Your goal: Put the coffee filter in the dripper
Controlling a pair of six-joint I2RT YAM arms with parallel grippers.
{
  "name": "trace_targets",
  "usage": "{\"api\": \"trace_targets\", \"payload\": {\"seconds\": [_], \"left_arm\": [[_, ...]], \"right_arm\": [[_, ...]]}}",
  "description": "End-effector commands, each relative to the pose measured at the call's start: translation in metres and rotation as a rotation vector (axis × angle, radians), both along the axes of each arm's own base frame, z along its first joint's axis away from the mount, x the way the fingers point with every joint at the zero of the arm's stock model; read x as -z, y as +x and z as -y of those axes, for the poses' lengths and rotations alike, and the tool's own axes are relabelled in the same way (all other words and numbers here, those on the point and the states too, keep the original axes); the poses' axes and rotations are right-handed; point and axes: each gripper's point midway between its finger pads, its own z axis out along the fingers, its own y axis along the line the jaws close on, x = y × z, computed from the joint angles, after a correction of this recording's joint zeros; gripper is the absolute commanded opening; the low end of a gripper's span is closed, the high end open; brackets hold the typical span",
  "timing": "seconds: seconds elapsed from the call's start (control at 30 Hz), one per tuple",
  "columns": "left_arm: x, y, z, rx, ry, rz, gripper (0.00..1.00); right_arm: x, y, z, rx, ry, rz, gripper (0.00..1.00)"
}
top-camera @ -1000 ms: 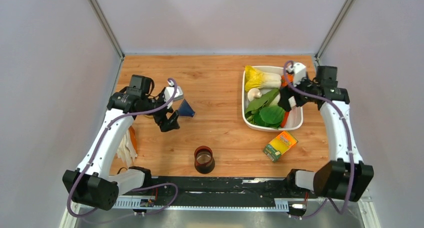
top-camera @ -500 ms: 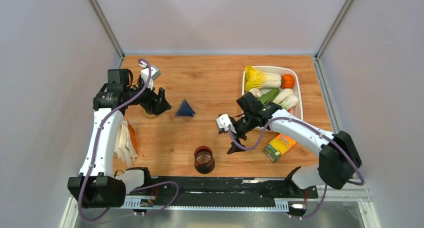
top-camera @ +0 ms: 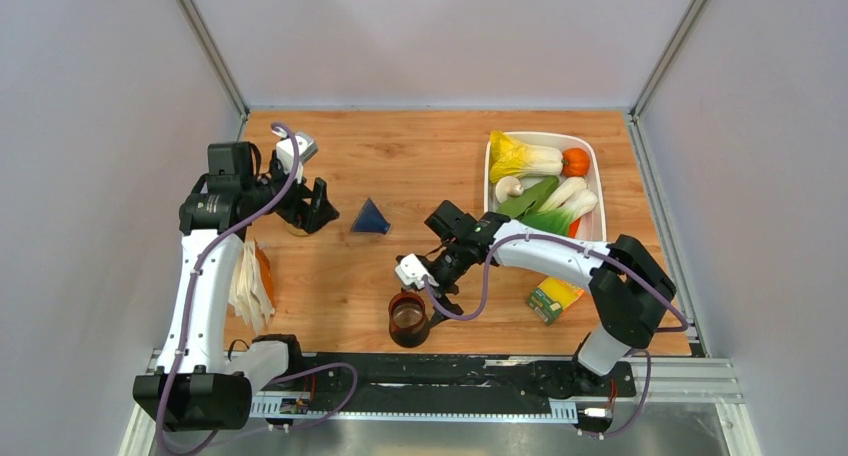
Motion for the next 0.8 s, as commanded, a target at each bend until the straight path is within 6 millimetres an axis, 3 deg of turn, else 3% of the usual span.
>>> {"api": "trace_targets", "payload": {"seconds": [0.0, 0.37, 0.67, 0.77], "left_arm": [[-0.005, -0.004, 0.0, 0.013, 0.009, 0.03, 0.93], [-0.003, -0.002, -0.003, 0.015, 0.025, 0.031, 0.93], [-0.002, 0.004, -0.002, 0.004, 0.015, 0.025, 0.93], [-0.003, 0.006, -0.003, 0.0, 0.014, 0.029, 0.93]], "right_arm": [[-0.024, -0.005, -0.028, -0.071, 0.122, 0.005, 1.0], [-0.023, -0.011, -0.039, -0.102, 0.138, -0.017, 1.0], [-0.024, -0.006, -0.036, -0.063, 0.117, 0.003, 0.8], [-0.024, 0.0, -0.033, -0.027, 0.106, 0.003, 0.78]]}}
